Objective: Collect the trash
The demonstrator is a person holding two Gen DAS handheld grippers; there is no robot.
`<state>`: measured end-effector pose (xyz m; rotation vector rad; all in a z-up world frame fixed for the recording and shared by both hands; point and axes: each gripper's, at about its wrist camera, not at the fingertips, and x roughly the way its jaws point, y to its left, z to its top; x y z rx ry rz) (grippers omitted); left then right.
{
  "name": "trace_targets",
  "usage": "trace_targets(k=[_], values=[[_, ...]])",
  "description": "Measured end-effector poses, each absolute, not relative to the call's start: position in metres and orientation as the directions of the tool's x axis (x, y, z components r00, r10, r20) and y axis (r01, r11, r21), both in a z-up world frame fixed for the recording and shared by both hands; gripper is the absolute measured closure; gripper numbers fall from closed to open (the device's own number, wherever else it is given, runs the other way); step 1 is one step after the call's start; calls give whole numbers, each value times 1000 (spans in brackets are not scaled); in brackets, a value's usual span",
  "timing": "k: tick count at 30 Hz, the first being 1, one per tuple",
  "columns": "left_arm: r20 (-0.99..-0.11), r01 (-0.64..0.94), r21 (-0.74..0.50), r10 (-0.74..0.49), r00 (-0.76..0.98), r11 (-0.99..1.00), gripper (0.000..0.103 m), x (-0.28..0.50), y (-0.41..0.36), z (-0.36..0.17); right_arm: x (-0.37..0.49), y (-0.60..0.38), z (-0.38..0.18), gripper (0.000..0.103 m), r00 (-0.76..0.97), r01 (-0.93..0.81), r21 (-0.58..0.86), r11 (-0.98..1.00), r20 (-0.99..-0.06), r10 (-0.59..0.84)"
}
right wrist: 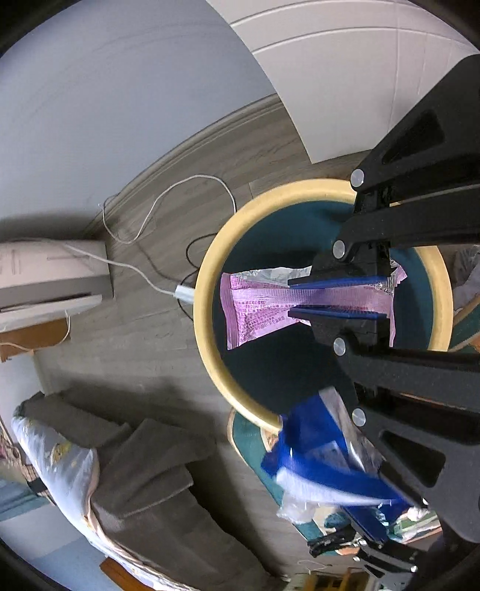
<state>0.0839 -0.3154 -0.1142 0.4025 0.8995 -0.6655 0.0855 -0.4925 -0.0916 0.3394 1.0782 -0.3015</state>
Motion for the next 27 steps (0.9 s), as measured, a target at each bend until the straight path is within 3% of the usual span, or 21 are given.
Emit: trace_targets(k=[3,6,11,13,16,21,27], values=[[-818,691,65,-359,450,720,40,84,-326,-122,87,-494,-92,86,434,409,110,906,-897,-87],[-808,695,68,-369,460,716,26,86,-329,-122,88,-495,-92,62,438,414,113,903,-895,-89],[-781,654,35,-387,490,756,14,86,-309,-107,88,-494,-86,39,458,411,114,905,-884,-97],[-767,627,9,-397,505,779,12,86,-293,-99,86,-493,-83,24,469,405,121,906,-878,-93],[-755,595,12,-382,532,804,10,84,-271,-87,85,-484,-74,12,493,382,127,915,-866,-86],[-718,533,33,-351,602,845,8,74,-224,-60,89,-458,-55,6,531,338,128,932,-844,-76],[-688,442,74,-275,672,894,8,57,-157,-33,94,-408,-26,6,588,243,124,962,-808,-44]])
